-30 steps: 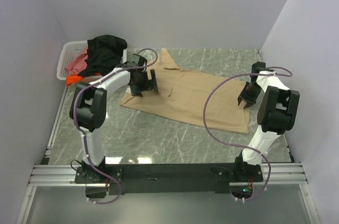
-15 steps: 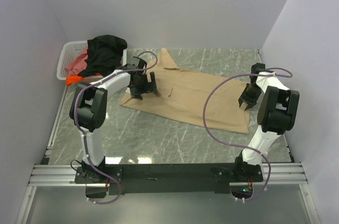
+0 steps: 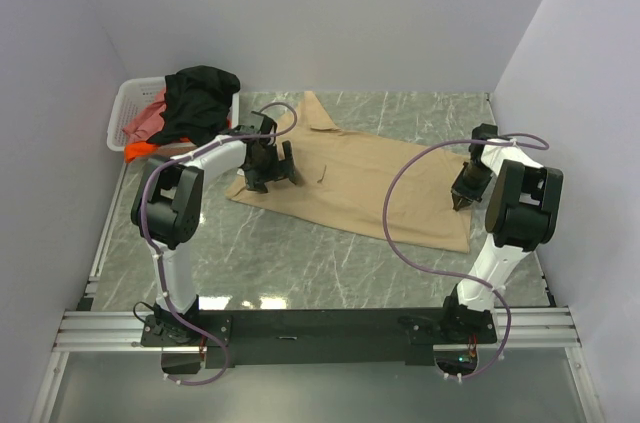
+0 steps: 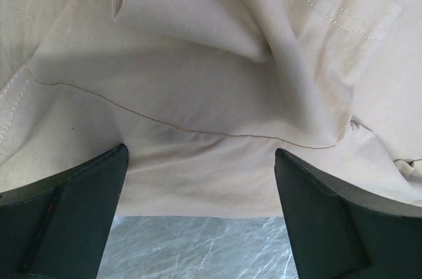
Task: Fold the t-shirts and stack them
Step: Fold the tshirt
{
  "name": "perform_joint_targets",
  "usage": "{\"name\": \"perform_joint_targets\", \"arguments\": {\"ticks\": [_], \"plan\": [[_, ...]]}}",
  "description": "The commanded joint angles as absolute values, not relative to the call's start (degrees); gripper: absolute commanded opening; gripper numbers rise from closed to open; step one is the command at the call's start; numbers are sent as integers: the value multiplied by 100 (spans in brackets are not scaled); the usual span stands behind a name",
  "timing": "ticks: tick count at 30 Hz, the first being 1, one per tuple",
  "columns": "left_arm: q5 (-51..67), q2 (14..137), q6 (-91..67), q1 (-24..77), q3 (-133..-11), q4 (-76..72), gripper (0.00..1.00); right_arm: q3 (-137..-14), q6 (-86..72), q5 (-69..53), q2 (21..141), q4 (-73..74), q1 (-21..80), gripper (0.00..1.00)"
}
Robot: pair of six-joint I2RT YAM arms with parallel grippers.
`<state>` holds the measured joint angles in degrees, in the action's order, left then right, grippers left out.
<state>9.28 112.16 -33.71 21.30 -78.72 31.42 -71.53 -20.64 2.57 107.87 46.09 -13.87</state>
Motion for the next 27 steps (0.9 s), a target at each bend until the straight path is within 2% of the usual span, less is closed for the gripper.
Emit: {"name": "perform_joint_targets", "arguments": {"ticks": [1, 3, 27], "plan": [[1019, 11100, -3375, 2127, -7743, 2953, 99, -7137, -2101, 439, 10828, 4526, -1389, 6], [1002, 11127, -3384, 2118, -7664, 2901, 99, -7154, -2101, 509, 10819, 4553, -1389, 0], [853, 10907, -3515, 1960, -6970, 2654, 99, -7242, -1995, 1239, 10143, 4860, -1626, 0]]}}
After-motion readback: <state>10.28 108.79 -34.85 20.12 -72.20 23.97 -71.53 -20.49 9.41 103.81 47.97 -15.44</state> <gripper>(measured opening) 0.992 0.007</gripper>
